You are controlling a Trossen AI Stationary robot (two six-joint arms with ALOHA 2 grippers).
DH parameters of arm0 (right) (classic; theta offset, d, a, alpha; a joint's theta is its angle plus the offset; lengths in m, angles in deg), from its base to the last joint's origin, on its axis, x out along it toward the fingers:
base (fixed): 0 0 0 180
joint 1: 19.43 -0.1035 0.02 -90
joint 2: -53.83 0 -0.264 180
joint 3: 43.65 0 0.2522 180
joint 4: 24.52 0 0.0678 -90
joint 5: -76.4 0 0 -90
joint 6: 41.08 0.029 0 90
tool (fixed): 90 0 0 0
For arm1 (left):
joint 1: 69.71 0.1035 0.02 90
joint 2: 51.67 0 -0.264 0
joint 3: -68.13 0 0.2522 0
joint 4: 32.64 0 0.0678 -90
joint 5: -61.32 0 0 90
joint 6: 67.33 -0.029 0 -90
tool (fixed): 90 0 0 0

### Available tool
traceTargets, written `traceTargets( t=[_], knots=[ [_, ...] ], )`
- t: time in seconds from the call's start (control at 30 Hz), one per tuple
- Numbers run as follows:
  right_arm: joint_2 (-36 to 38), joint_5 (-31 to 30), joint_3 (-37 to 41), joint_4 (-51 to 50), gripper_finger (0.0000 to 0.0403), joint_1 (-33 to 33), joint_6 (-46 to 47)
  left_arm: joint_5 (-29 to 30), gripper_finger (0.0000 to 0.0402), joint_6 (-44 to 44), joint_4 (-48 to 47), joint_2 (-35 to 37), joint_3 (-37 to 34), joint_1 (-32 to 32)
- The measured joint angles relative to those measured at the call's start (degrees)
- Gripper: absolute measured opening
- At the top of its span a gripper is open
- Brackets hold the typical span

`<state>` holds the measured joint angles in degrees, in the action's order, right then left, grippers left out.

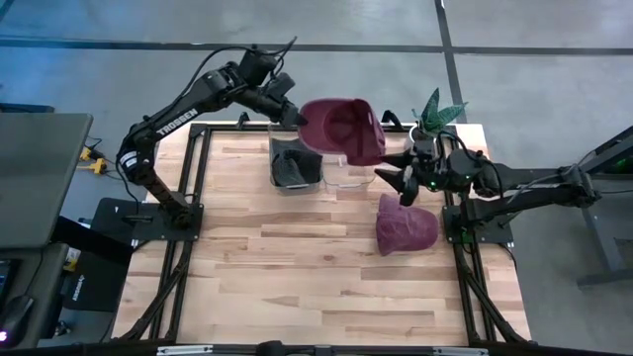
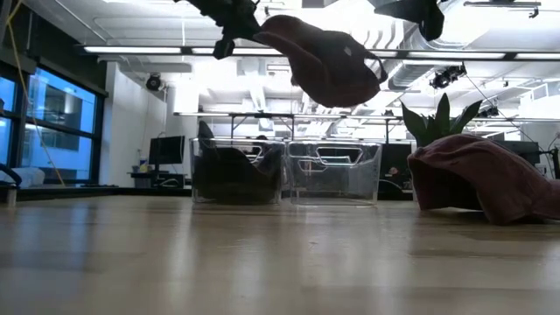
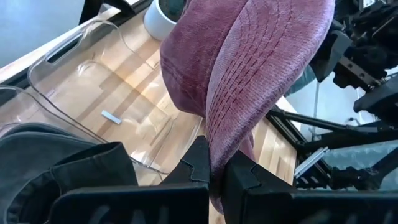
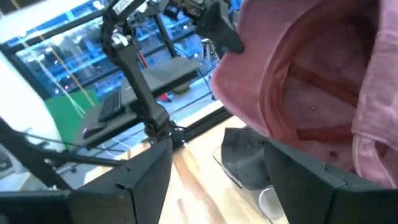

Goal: Pick & Place hat
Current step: Put the left red cap into the right transparent bin

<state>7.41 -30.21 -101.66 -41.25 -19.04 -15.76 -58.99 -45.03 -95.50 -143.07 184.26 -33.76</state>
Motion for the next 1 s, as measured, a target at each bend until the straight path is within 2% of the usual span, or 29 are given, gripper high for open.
traceTargets(
  t=[0.17,0.23,0.33,0.47,0.57,0.8,1.0],
  knots=[
    [-0.12,-1.24,0.00,0.56,0.0250,0.02,-2.37,-0.49,0.0000,-0.63,0.15,0.29,0.00,0.02],
    [0.02,-5.21,0.00,-0.51,0.0250,0.02,-4.79,-0.48,0.0000,-0.89,0.10,0.29,0.00,0.03],
    [0.76,-12.70,0.00,-4.25,0.0250,0.04,-3.71,-0.34,0.0000,-1.30,0.10,0.31,0.00,0.07],
    [1.93,-16.39,0.00,-9.01,0.0250,0.23,-3.80,-0.34,0.0000,-2.56,-0.36,2.03,0.27,0.80],
    [1.91,-15.27,0.00,-11.91,0.0250,1.52,-5.20,-0.57,0.0000,-3.09,-0.51,2.50,2.16,0.92],
    [1.91,-6.52,0.00,-12.25,0.0250,3.88,-5.30,-0.43,0.0000,-5.02,-4.03,2.48,7.02,0.82],
    [1.78,-4.73,0.00,-11.80,0.0250,3.86,-6.23,2.28,0.0000,-6.38,-6.59,2.37,7.78,0.85]
  ],
)
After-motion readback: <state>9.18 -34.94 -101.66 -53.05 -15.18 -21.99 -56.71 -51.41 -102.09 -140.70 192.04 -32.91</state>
